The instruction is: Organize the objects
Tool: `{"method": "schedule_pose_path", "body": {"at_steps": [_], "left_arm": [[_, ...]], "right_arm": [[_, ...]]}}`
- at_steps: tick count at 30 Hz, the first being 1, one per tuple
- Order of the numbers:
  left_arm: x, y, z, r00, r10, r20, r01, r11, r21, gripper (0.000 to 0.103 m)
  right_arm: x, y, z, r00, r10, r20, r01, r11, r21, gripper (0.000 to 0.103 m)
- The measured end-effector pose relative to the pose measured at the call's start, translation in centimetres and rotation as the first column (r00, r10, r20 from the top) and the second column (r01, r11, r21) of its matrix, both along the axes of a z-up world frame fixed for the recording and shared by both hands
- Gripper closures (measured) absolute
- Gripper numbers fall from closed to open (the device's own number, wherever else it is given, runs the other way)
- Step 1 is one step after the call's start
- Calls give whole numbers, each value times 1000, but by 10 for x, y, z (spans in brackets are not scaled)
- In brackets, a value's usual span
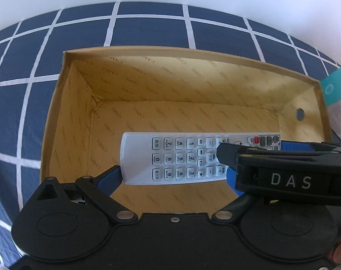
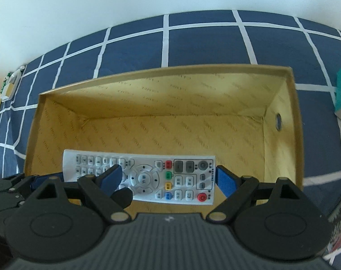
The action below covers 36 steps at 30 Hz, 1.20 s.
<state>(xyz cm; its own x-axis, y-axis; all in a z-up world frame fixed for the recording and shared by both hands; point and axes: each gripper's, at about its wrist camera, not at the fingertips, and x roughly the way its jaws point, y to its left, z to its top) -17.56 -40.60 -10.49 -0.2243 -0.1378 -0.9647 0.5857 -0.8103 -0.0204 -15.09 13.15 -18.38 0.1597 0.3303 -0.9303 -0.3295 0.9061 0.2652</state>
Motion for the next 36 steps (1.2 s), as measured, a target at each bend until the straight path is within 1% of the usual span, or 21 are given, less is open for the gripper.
{"method": "schedule_pose_path", "body": {"at_steps": [9,18,27,36], "left_arm": [[-24,-22,-22,1000,-14,7,14,1000,6,5],[-38,-31,-38,999,-39,15,39,999,13,5],[-45,-36,-47,999,-49,11,48,998,32,4],[-45,-39,-50,998,-59,9,59,997,50,3]], "right_arm": [[33,15,-24,1000,-4,-13,3,1000,-7,14],[52,19,-42,1000,-18,-25,17,1000,-15,14],[63,19,-49,999,-26,-22,25,999,-29,14],[64,22,-51,999,-29,-23,28,999,-41,14]]}}
